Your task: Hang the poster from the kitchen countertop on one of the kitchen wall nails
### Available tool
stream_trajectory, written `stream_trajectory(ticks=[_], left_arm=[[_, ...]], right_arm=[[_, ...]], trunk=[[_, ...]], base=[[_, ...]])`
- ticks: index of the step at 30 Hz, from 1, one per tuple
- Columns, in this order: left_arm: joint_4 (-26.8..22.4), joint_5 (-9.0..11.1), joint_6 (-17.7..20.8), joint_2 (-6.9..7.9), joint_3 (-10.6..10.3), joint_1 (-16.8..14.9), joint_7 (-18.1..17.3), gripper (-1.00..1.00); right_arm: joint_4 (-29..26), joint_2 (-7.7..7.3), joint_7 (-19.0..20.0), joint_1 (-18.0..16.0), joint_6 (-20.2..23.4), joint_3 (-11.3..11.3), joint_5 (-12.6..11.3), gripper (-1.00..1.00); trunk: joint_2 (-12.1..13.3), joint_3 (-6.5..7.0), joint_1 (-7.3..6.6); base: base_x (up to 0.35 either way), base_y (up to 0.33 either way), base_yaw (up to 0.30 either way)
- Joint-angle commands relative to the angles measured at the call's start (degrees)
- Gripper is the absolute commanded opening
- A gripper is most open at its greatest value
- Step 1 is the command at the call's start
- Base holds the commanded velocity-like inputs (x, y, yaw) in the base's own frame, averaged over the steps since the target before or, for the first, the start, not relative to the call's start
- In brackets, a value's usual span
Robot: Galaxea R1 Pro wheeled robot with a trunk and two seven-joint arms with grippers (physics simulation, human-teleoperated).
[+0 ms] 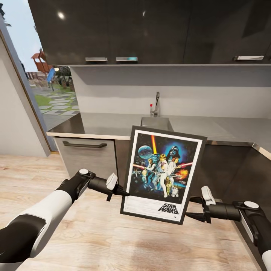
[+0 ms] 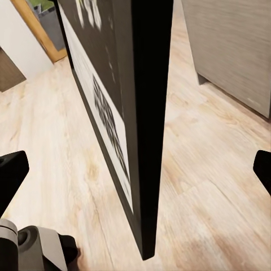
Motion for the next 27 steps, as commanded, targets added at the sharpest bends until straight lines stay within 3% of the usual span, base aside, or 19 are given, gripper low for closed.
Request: stream_trajectory(ticks=[1, 14, 15, 27], left_arm=[[-0.1, -0.2, -0.4, 0.01, 0.0, 0.0, -0.1, -1.0], [-0.1, -0.2, -0.4, 0.01, 0.0, -0.1, -0.1, -1.0], [-0.1, -0.2, -0.4, 0.01, 0.0, 0.0, -0.1, -1.0], [-0.1, -0.2, -0.4, 0.01, 0.0, 0.0, -0.1, -1.0]], right_arm=[[-0.1, 0.04, 0.3, 0.0, 0.6, -0.1, 0.4, 1.0], [-0.1, 0.05, 0.3, 0.0, -0.3, -0.1, 0.4, 1.0], [-0.1, 0.05, 0.3, 0.0, -0.3, -0.2, 0.4, -1.0], [-0.1, 0.05, 0.3, 0.0, -0.4, -0.1, 0.0, -1.0]], trunk=[[0.0, -0.06, 0.0], [0.0, -0.06, 0.0], [0.0, -0.06, 0.0], [0.0, -0.06, 0.0]], base=[[0.0, 0.0, 0.0], [0.0, 0.0, 0.0], [0.0, 0.0, 0.0], [0.0, 0.0, 0.0]])
